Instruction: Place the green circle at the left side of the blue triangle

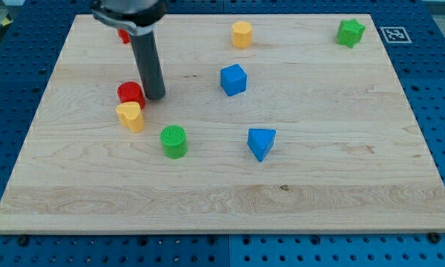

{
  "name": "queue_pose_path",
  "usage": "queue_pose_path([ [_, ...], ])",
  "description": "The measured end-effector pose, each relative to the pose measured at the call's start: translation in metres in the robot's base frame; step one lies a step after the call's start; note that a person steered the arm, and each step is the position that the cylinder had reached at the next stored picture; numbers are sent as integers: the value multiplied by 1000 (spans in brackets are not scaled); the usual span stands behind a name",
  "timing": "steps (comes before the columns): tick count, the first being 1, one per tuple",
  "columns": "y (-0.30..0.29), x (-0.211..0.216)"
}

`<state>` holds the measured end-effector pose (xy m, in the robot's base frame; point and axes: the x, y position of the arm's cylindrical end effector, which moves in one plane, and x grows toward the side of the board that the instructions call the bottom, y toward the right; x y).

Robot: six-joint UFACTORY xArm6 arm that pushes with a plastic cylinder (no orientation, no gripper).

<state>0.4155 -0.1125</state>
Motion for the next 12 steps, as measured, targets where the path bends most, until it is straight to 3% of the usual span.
queue_pose_path([
  [1, -6, 22],
  [3, -50, 18],
  [6, 25, 12],
  [9, -25, 10],
  [12, -6, 10],
])
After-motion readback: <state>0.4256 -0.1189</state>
